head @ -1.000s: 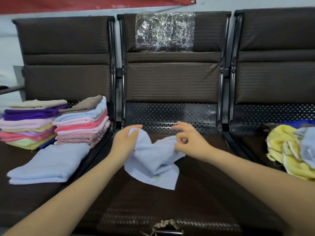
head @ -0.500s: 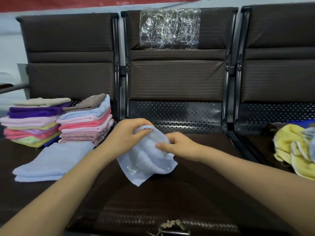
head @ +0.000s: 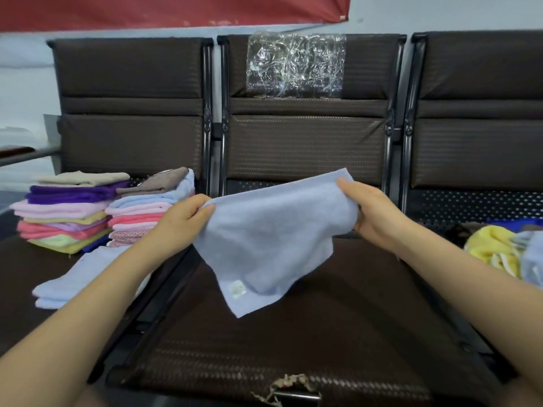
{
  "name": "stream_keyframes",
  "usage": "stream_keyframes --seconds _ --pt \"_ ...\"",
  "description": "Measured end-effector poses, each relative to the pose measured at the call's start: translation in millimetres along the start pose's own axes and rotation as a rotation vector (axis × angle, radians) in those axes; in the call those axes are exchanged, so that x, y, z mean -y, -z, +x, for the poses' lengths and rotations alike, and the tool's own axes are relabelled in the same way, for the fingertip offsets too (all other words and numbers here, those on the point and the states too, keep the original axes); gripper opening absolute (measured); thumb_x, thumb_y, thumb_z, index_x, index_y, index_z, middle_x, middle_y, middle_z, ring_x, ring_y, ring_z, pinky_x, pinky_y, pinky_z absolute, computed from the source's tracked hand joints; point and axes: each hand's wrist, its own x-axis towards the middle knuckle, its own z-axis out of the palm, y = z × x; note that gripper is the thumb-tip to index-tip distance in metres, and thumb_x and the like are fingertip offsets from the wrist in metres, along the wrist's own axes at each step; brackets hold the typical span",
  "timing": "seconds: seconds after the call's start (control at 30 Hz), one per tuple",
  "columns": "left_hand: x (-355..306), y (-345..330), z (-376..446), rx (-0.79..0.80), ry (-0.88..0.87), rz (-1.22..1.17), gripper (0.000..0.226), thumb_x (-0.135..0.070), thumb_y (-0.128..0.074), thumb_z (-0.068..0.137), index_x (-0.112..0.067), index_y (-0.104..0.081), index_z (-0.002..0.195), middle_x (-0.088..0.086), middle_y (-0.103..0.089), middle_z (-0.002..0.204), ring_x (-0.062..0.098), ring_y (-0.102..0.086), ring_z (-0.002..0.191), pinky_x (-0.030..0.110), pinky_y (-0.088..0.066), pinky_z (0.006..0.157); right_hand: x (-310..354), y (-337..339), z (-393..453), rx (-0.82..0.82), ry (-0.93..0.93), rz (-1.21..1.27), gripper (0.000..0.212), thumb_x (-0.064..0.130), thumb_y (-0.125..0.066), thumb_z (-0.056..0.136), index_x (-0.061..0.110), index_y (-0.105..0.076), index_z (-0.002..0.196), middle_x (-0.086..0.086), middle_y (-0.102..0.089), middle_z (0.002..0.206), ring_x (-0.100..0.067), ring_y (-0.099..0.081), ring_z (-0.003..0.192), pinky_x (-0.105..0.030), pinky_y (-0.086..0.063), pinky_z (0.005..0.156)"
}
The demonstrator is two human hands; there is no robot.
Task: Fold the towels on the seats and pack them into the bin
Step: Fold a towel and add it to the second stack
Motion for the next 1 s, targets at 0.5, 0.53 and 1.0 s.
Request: stream_keyframes --seconds 0.5,0.53,1.0 --pt "-44 -5 8 -0.037 0.328 -0.772 0.023 -0.022 -0.056 0.095 -0.018 -0.068 0.076 -0.002 -0.066 0.067 0.009 -0.061 0.060 0.016 -0.044 0.051 5 16 -4 -0.240 -0.271 -0.029 0.030 0.026 -0.060 0.094 0.004 -0.065 0.115 -0.010 -0.071 0.107 -0.023 -0.068 0.095 -0.037 -0.054 0.087" --pt "-32 -18 15 -0.049 0.292 -0.600 0.018 -0.021 -0.058 0.094 -0.017 -0.068 0.079 0.000 -0.066 0.071 0.011 -0.059 0.064 0.016 -0.044 0.054 -7 22 2 -0.281 -0.294 -0.096 0.034 0.025 -0.062 0.093 0.003 -0.064 0.119 -0.012 -0.069 0.113 -0.026 -0.066 0.101 -0.041 -0.052 0.093" --pt "3 -125 14 0.300 -0.044 0.231 0.010 -0.028 -0.057 0.092 -0.025 -0.064 0.098 -0.007 -0.058 0.095 0.013 -0.058 0.086 0.028 -0.046 0.077 -82 8 -1 0.231 -0.133 -1.141 0.017 0.032 -0.059 0.093 0.019 -0.066 0.101 0.002 -0.065 0.103 -0.015 -0.059 0.094 -0.030 -0.048 0.081"
